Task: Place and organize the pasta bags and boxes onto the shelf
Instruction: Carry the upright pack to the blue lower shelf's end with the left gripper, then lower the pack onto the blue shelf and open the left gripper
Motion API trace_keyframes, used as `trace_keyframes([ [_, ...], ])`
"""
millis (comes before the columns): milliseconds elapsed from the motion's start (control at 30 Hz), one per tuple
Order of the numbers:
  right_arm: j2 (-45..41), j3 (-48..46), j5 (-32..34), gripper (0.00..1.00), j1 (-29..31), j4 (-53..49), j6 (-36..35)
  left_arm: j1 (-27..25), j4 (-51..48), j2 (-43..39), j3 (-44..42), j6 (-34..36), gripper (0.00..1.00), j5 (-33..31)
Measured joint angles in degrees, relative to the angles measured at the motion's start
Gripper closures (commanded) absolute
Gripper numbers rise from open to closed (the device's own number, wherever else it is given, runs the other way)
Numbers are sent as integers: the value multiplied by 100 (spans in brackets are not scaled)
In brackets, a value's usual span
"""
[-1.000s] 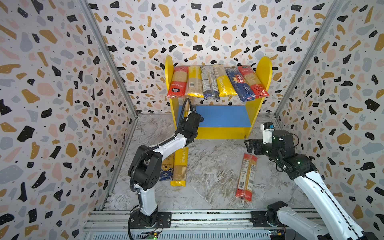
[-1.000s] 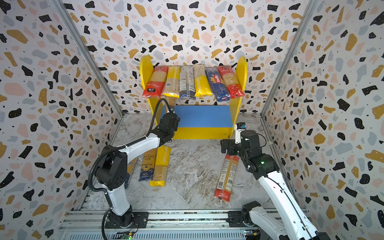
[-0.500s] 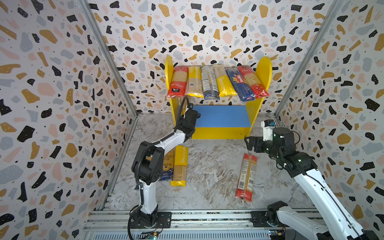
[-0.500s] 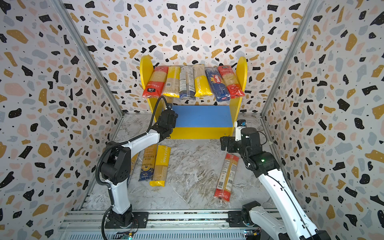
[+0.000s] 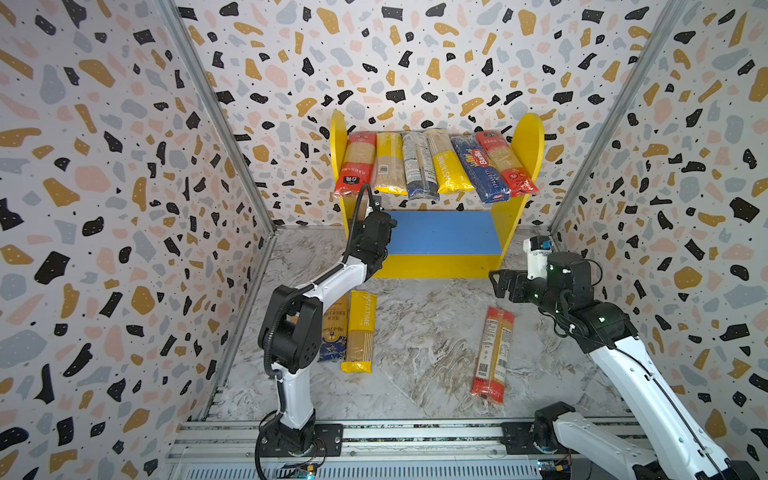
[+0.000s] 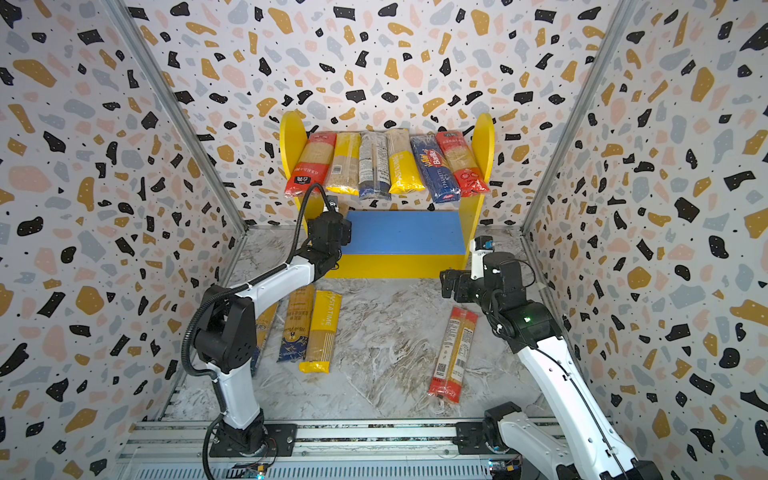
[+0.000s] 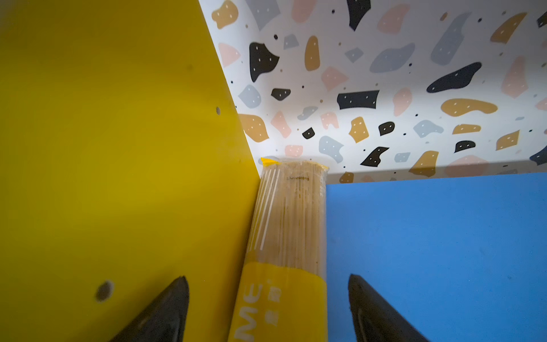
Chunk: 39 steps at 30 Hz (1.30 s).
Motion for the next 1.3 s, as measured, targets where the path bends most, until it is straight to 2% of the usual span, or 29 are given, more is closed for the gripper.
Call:
trace_keyframes([
  [200, -2, 0, -7, 1, 0, -4, 37, -2, 57, -428, -365, -175, 16, 352],
  [567, -232, -4, -74, 1, 0, -44, 133, -142, 144, -1648, -2203, -638, 15, 706],
  [833, -426, -358, 9, 1, 170, -197, 415, -684, 144, -2802, -3381, -953, 14, 732],
  [1033, -463, -826, 560, 1, 758, -595, 1067, -1263, 37, -3807, -4227, -1244, 11, 697],
  [1133, -415, -1180, 876, 1, 1062, -800, 1523, -1471, -37, -4317, -4662, -1408, 6, 704],
  [1233, -450, -1753, 990, 1, 1220, -861, 1967, -1604, -149, -4892, -5132, -1609, 0, 750],
  [1300, -546, -2212, 990, 1, 1266, -874, 2271, -1690, -245, -5268, -5399, -1718, 1, 767],
])
